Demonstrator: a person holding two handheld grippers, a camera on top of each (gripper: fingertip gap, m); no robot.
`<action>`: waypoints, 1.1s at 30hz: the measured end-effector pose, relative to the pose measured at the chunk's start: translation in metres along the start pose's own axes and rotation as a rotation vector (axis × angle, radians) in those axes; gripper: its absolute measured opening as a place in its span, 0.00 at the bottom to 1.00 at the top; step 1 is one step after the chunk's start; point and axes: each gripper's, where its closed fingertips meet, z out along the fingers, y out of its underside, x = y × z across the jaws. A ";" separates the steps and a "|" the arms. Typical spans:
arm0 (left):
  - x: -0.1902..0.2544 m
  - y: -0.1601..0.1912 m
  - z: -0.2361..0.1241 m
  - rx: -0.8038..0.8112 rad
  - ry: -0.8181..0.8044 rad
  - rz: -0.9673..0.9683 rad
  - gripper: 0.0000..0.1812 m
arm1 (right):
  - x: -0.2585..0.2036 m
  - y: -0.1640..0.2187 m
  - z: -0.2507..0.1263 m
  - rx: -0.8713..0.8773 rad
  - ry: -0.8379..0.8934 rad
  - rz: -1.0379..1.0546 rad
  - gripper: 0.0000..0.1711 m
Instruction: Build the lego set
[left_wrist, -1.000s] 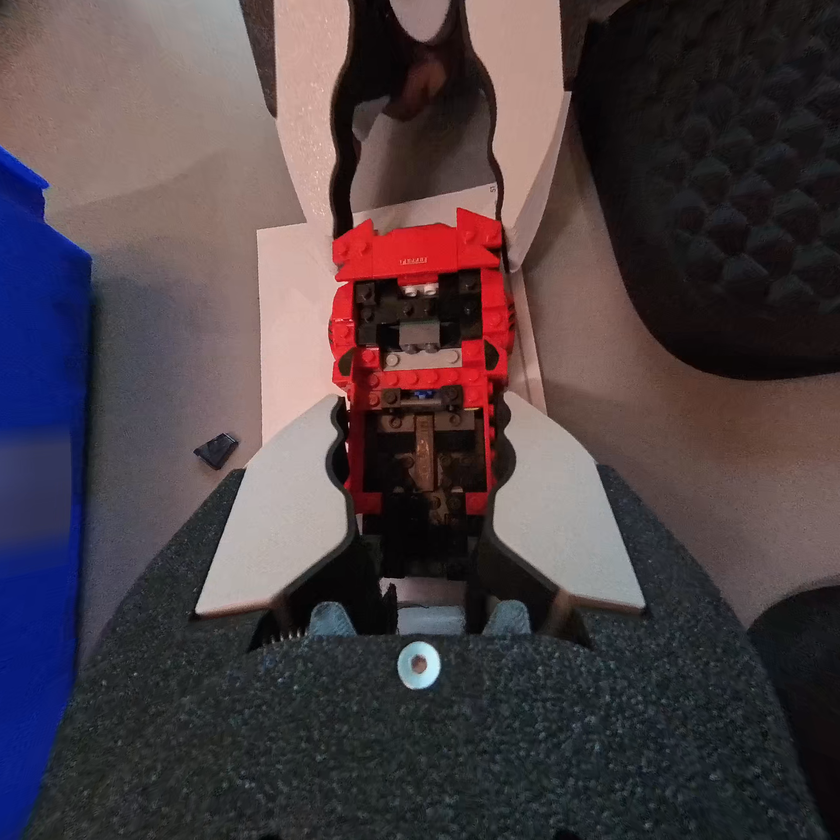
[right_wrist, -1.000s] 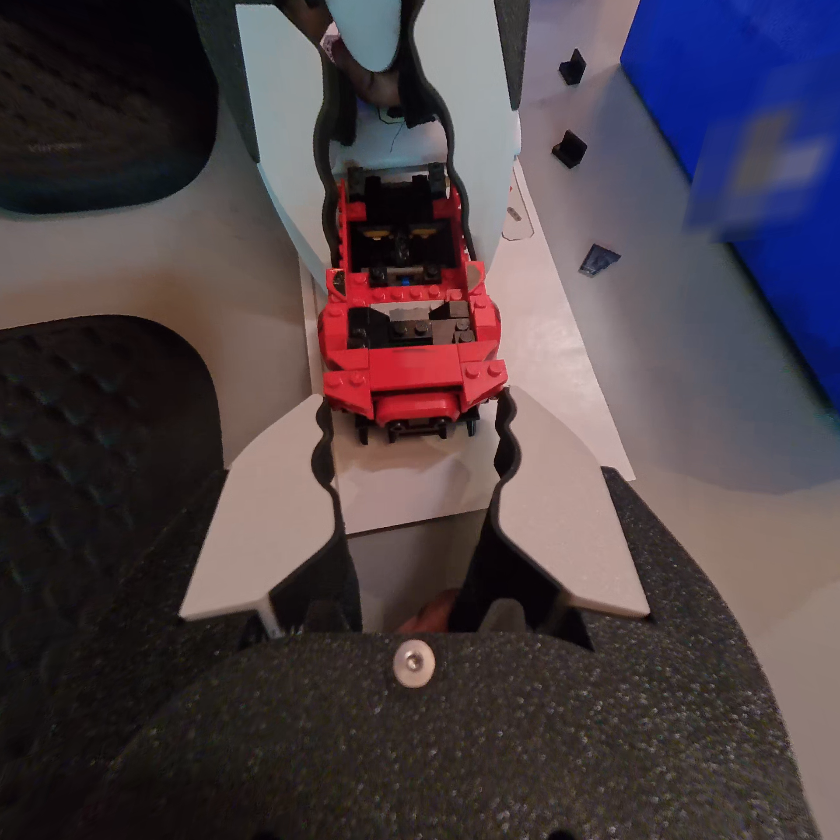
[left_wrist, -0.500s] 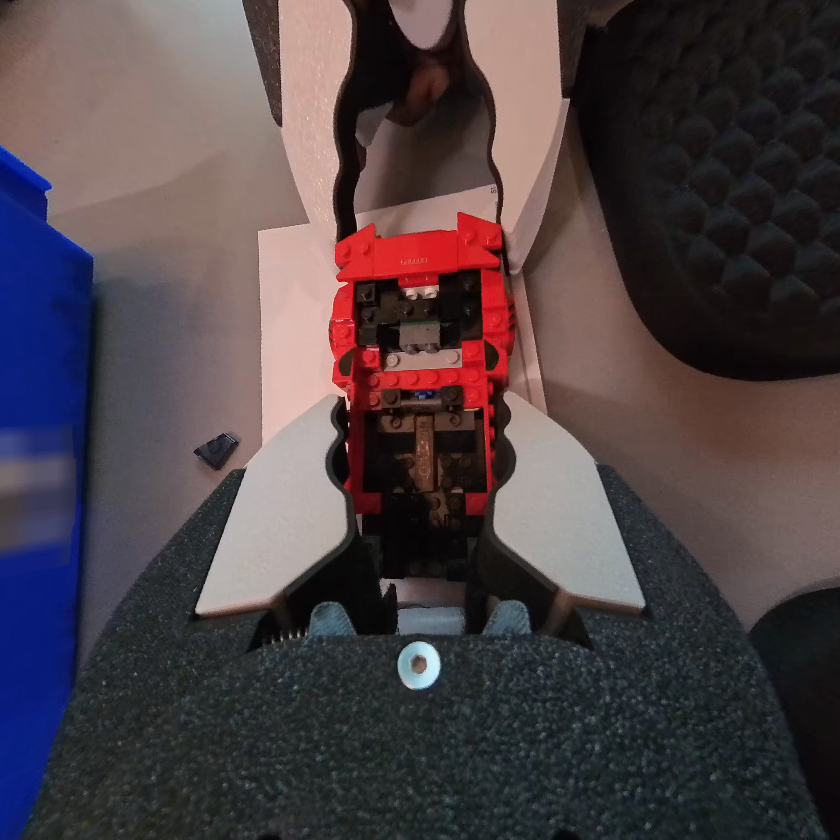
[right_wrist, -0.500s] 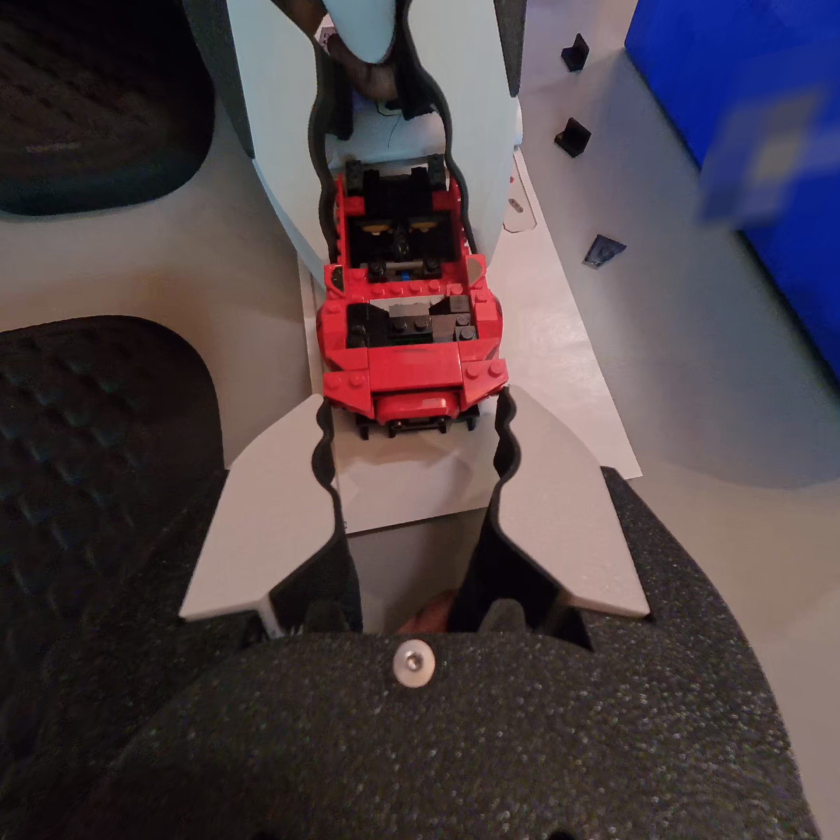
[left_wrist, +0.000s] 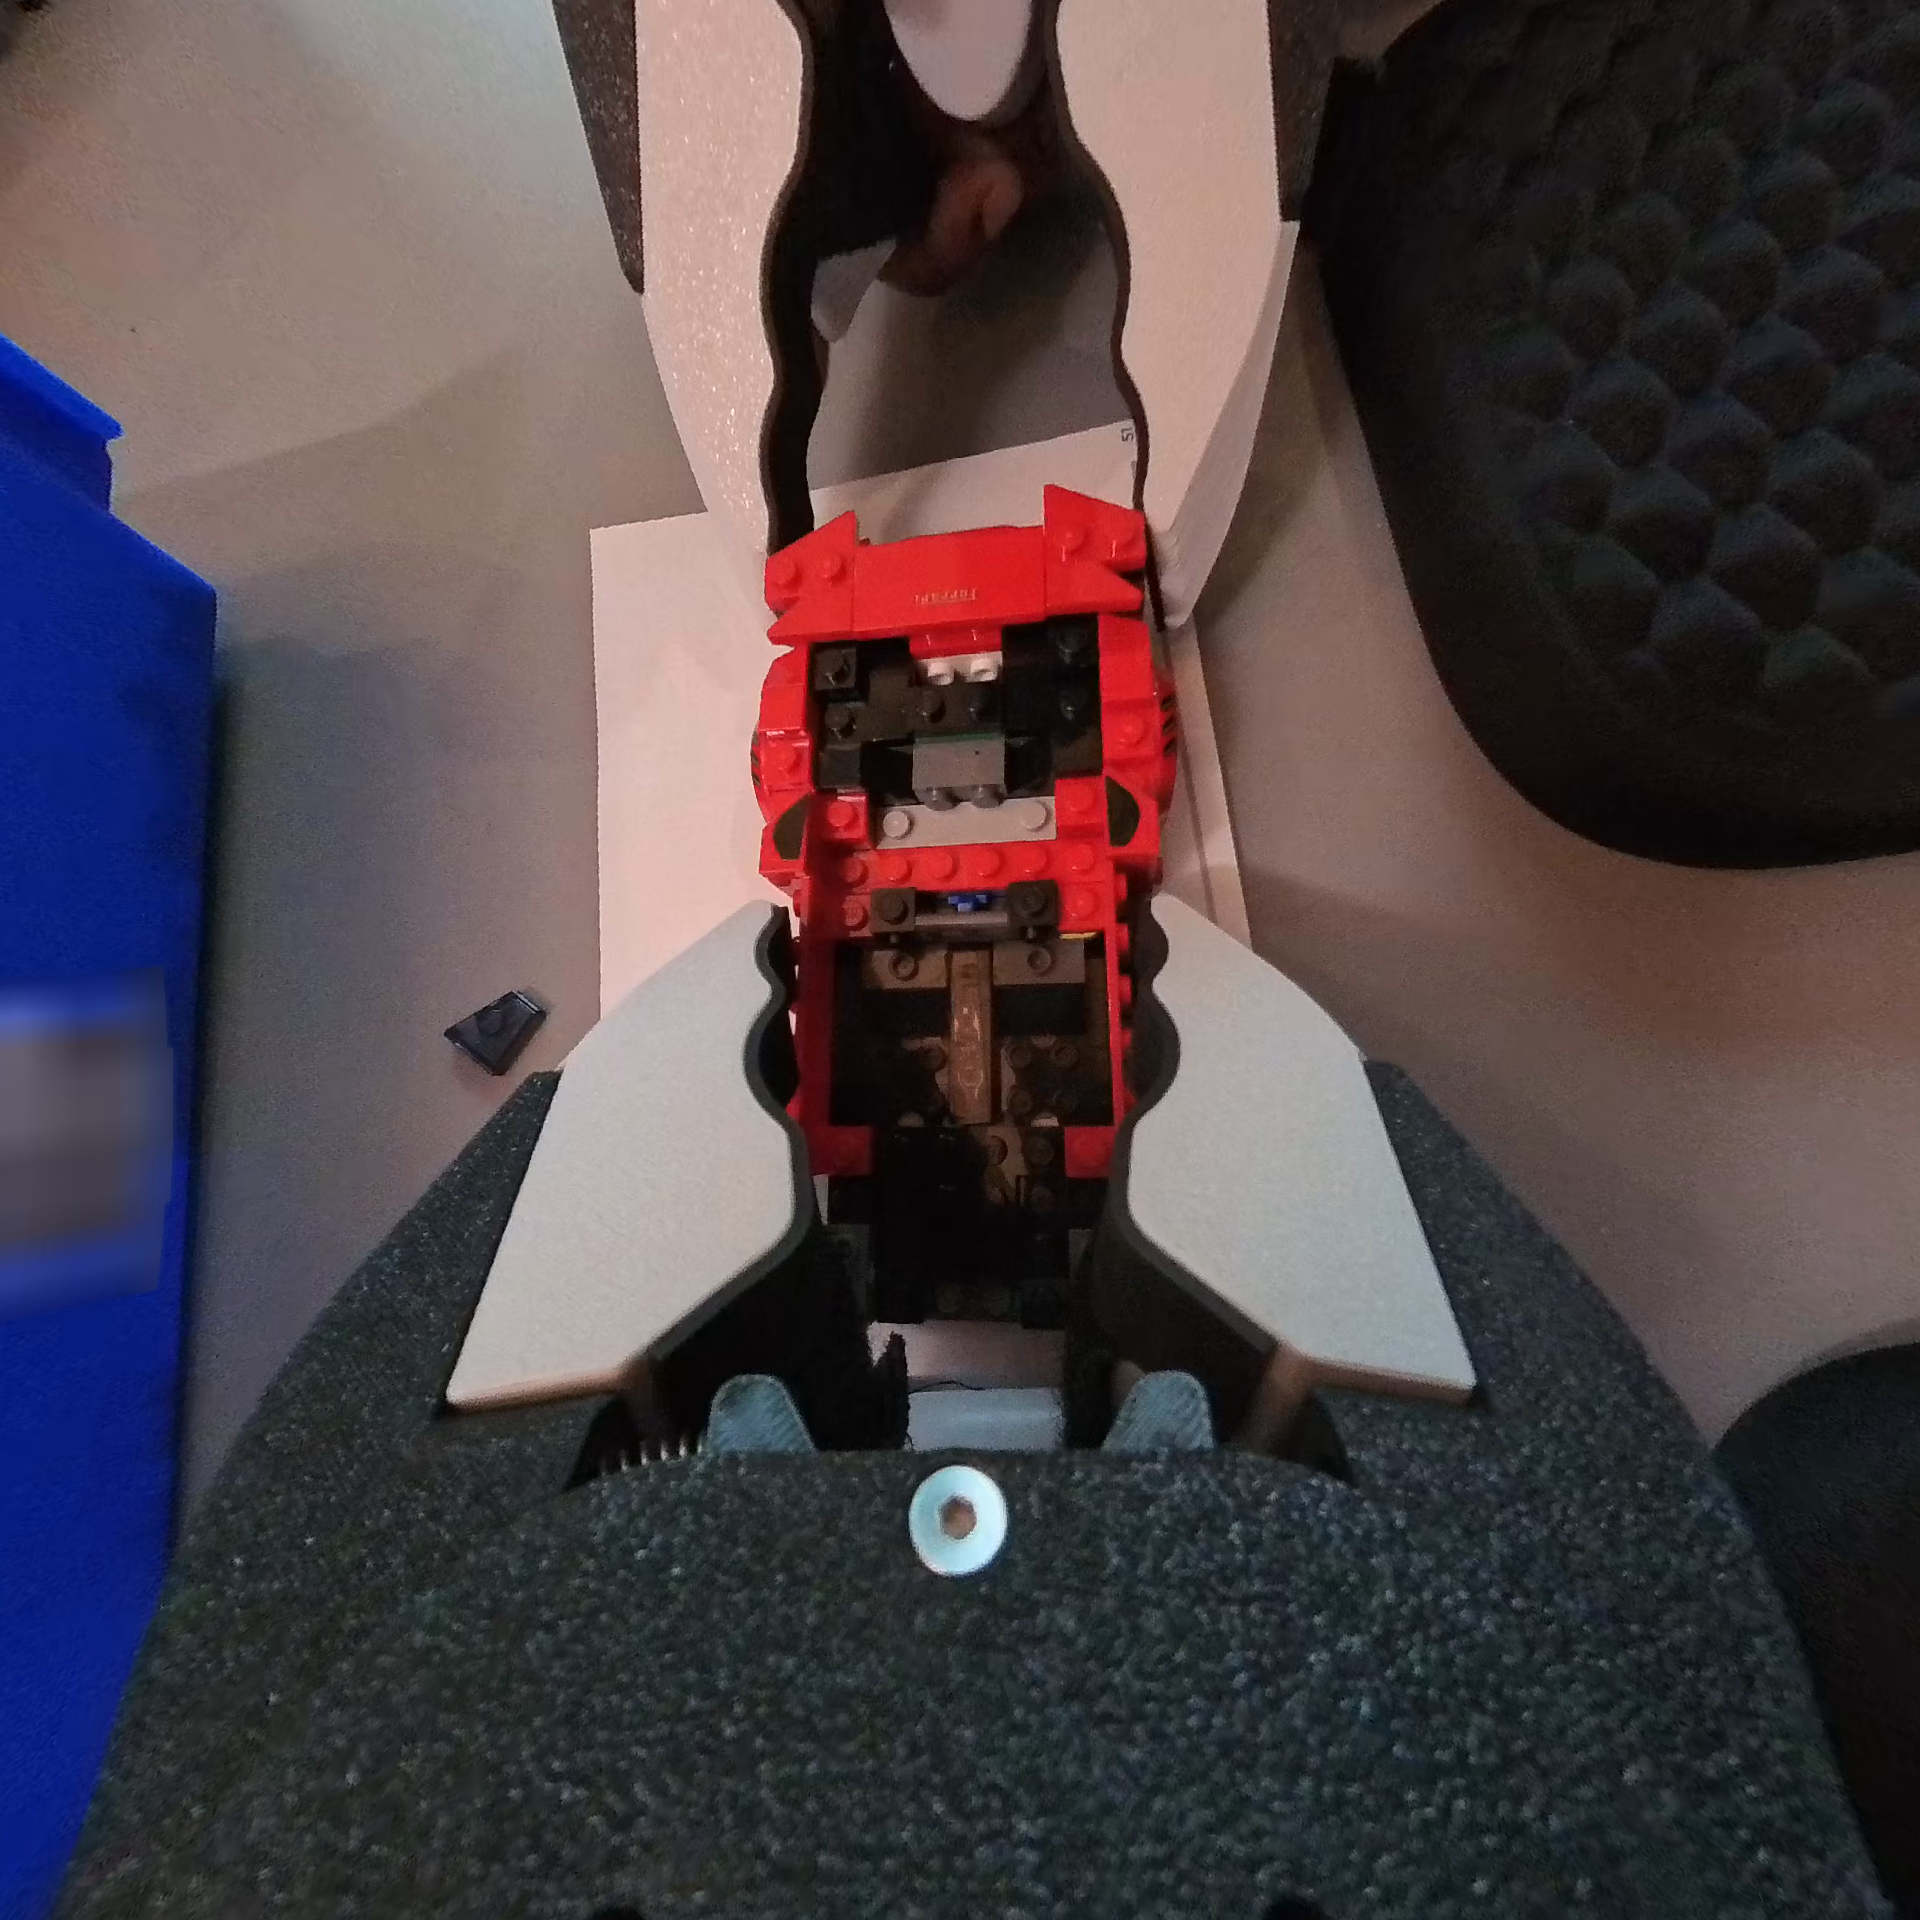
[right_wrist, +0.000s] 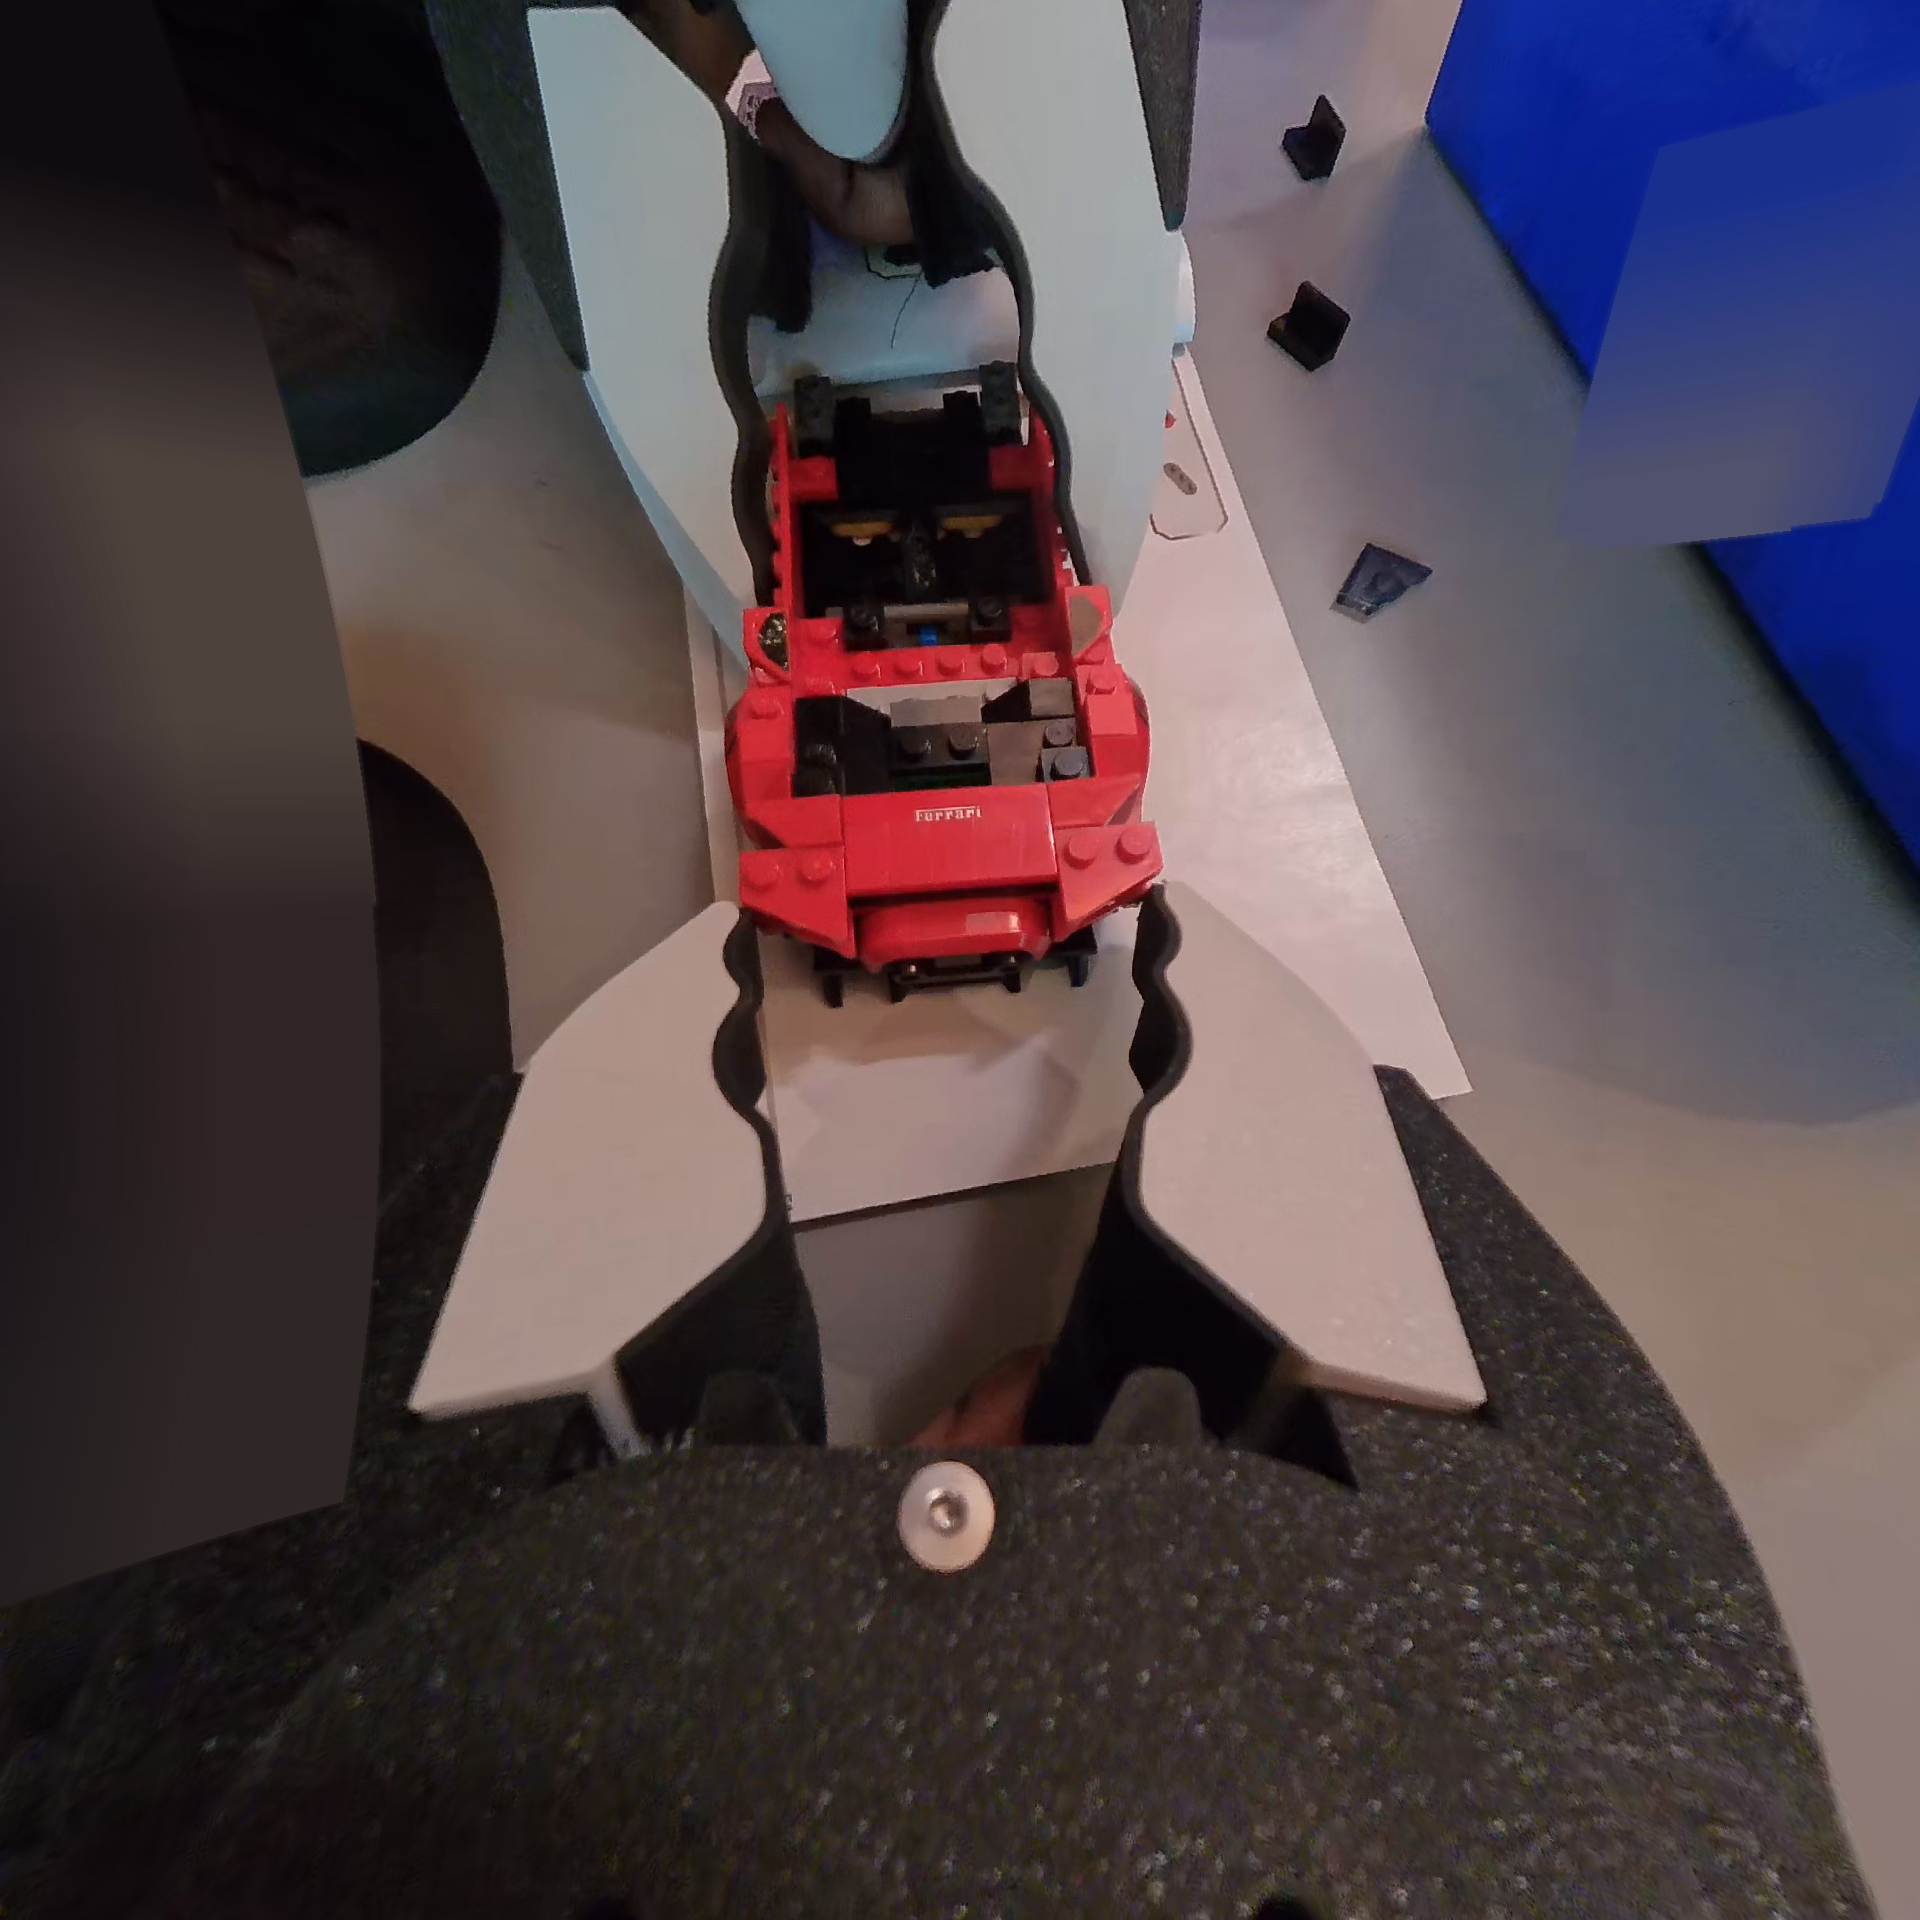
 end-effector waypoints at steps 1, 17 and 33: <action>0.000 0.000 0.000 -0.001 0.000 0.001 0.34 | 0.000 0.000 0.000 -0.003 -0.003 0.002 0.41; 0.002 -0.004 0.000 -0.046 -0.013 0.018 0.52 | 0.000 0.003 0.004 -0.029 0.001 0.005 0.42; 0.003 -0.018 0.017 -0.014 -0.020 0.002 0.43 | -0.003 0.001 0.005 -0.029 -0.008 0.007 0.42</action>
